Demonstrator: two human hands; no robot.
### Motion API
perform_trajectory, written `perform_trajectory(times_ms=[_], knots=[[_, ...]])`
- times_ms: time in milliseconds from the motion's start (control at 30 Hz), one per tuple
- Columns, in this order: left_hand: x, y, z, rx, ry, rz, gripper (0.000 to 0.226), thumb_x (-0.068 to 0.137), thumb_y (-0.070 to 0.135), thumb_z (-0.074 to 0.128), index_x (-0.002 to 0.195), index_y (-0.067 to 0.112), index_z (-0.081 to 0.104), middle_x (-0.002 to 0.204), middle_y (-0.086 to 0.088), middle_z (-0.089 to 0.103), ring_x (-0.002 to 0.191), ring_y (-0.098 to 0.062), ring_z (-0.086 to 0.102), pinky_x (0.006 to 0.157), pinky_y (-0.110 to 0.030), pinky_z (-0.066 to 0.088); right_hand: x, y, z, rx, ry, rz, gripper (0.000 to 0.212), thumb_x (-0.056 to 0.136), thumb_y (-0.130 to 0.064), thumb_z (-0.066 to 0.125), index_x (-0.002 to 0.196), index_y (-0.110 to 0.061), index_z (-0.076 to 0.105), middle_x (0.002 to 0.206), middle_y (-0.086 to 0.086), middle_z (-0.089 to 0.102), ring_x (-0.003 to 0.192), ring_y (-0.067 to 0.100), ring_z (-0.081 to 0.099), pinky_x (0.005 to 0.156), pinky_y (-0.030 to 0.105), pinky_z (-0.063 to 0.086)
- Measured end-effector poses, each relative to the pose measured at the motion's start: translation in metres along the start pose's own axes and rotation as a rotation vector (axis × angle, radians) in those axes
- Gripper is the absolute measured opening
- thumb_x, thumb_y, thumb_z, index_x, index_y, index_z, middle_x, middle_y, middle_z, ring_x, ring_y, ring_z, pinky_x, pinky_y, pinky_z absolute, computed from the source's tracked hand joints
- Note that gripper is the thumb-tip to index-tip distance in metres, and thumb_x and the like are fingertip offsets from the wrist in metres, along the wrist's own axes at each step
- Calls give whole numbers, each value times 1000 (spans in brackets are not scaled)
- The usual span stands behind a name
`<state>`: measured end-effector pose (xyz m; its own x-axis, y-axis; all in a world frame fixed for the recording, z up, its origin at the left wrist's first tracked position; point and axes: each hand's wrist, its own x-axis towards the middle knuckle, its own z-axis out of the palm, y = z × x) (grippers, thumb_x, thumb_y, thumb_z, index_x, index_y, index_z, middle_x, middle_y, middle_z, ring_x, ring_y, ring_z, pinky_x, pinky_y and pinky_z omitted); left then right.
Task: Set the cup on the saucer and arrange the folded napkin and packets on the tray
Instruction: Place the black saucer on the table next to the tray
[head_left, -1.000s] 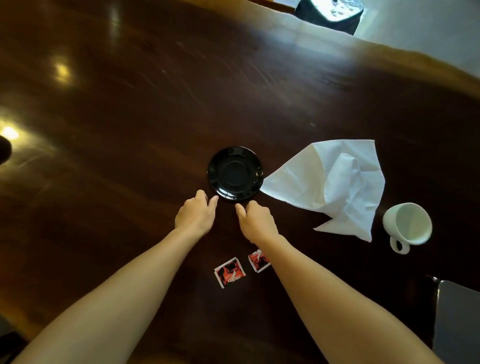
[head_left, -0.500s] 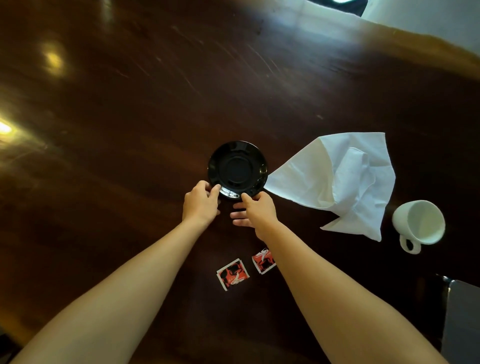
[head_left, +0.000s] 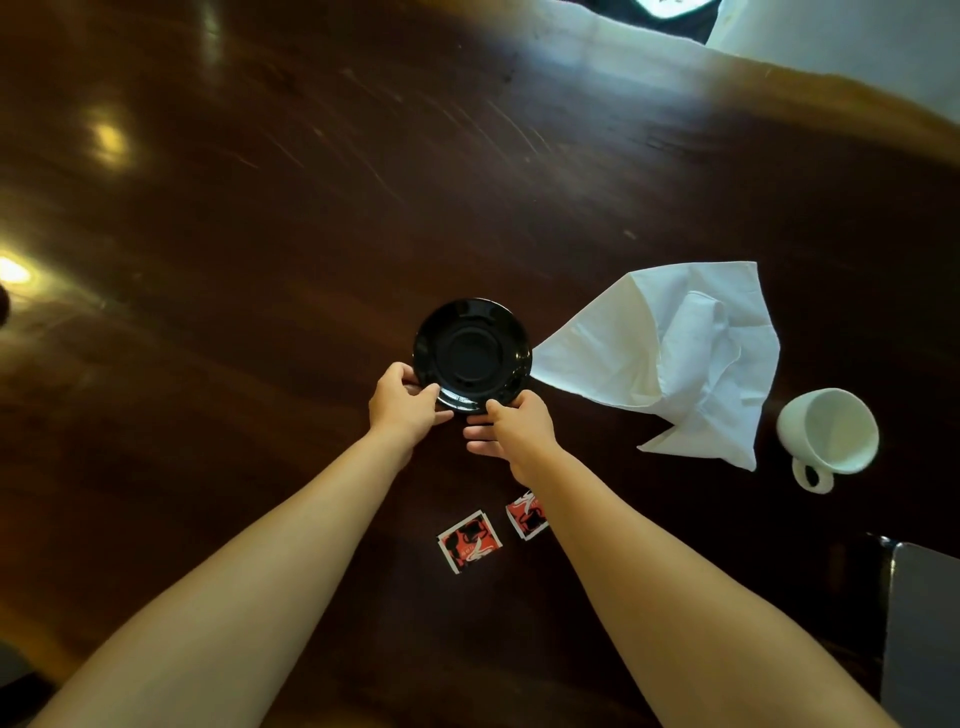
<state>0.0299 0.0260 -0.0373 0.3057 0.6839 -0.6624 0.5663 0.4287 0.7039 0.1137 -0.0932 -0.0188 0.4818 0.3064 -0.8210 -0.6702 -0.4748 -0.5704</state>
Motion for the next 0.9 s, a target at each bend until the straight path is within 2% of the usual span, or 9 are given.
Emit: perform_trajectory(times_ms=[167, 533, 667, 833, 900], knots=[[-20, 0, -11, 7, -10, 5, 14, 94, 2, 64, 94, 13, 57, 107, -12, 62, 91, -21, 68, 67, -31, 63, -17, 6, -2, 3, -10, -13, 14, 101, -7, 52, 115, -10, 47, 94, 16, 71, 66, 19, 76, 50, 29, 58], [-102, -1, -1, 9, -20, 32, 13, 94, 0, 65, 99, 10, 58, 109, -12, 61, 93, -21, 68, 70, -31, 63, -73, 27, -45, 15, 0, -87, 6, 102, -7, 50, 107, -11, 49, 90, 16, 72, 65, 22, 76, 51, 30, 59], [-138, -7, 22, 9, -33, 60, 13, 94, -1, 64, 99, 9, 58, 107, -12, 62, 92, -20, 69, 67, -29, 63, -94, 38, -79, 75, 0, -89, 8, 101, -6, 49, 108, -11, 48, 92, 20, 69, 66, 25, 76, 52, 32, 60], [-183, -16, 59, 50, -39, 86, 14, 93, 0, 65, 94, 11, 57, 104, -11, 63, 89, -23, 71, 75, -40, 64, -119, 54, -131, 106, 24, -97, 18, 100, -5, 51, 116, -14, 49, 105, 17, 65, 66, 21, 76, 50, 29, 59], [-201, -20, 78, 33, -52, 77, 15, 94, 0, 65, 93, 12, 57, 103, -10, 61, 89, -22, 70, 67, -33, 64, -128, 60, -154, 123, 45, -111, 21, 100, -4, 50, 119, -15, 48, 109, 14, 61, 67, 21, 76, 51, 30, 59]])
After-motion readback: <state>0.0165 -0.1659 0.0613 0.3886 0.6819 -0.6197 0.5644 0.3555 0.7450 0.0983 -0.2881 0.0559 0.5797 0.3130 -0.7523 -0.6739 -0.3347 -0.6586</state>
